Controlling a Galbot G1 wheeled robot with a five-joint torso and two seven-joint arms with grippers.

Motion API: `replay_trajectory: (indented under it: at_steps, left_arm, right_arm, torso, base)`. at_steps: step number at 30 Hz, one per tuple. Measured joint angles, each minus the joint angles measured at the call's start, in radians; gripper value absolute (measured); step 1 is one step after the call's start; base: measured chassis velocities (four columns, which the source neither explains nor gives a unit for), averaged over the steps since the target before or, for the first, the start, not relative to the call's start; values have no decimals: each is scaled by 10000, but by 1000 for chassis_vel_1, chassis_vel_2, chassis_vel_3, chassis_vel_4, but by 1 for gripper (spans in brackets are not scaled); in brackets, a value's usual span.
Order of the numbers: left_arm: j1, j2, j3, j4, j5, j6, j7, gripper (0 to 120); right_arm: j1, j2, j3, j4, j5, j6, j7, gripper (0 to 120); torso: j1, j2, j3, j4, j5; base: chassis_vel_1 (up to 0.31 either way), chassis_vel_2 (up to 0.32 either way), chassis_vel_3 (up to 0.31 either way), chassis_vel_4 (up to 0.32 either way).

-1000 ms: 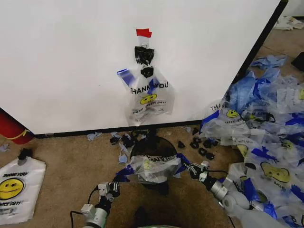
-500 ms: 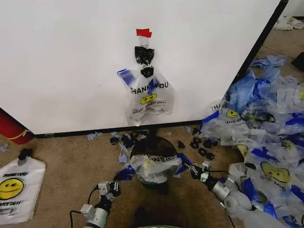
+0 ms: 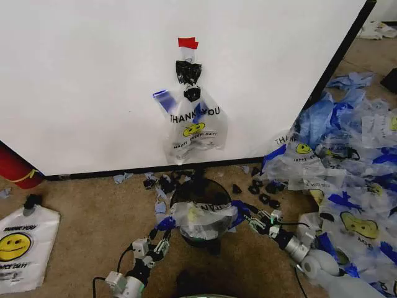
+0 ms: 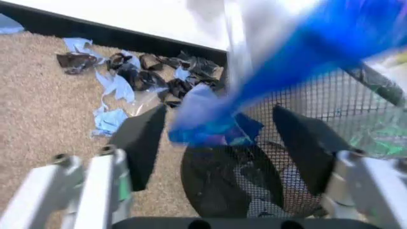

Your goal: Pick up the garbage bag from the wall and place it over the trash bin.

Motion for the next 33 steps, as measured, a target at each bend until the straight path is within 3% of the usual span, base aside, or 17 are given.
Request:
replay_trajectory:
  at_steps: [6, 7, 11, 18, 22, 25, 31, 33]
  left_arm:
    - [403, 117, -266, -232, 254, -10, -163, 90]
    - [578, 151, -350, -322, 365, -24, -201, 97]
    - [930, 247, -561, -455, 535, -61, -239, 100]
    - [1741, 480, -1219, -1026, 808, -175, -333, 100]
    - [2591, 1172, -2212, -2058, 939, -331, -492, 100]
    - [2755, 1656, -2543, -2617, 829, -365, -600, 100]
    - [1764, 2272, -2895, -3529, -262, 27, -779, 100]
    - [1450, 2367, -2979, -3679, -563, 190, -800, 100]
  right_arm:
    - [-263, -213, 219, 253, -163, 109, -45, 80]
    - [-376, -311, 349, 358, -192, 109, -123, 88]
    - [-639, -538, 642, 622, -262, 108, -178, 98]
    - [-1159, -873, 1663, 1163, -284, 155, -513, 100]
    - [-1669, -1109, 2956, 1876, 741, 97, -2080, 100]
    - [-1768, -1156, 3331, 2341, 1468, 58, -2348, 100]
    - [-1556, -873, 3602, 3318, 2398, 115, -1395, 100]
    - [-1418, -757, 3569, 3482, 2430, 86, -1145, 100]
  torso:
    - [0, 0, 0, -1, 1]
    - [0, 0, 0, 0, 0]
    - [0, 0, 0, 0, 2]
    - [0, 0, 0, 1, -1]
    - [0, 0, 0, -1, 1]
    - [0, 0, 0, 3, 5]
    - [0, 0, 1, -8, -2]
    - [0, 0, 0, 4, 1]
  base:
    - [0, 0, 0, 0]
    - [0, 0, 0, 0]
    - [0, 0, 0, 0]
    - [0, 0, 0, 0]
    - [0, 0, 0, 0]
    - [0, 0, 0, 0]
    - [0, 0, 0, 0]
    - [0, 0, 0, 0]
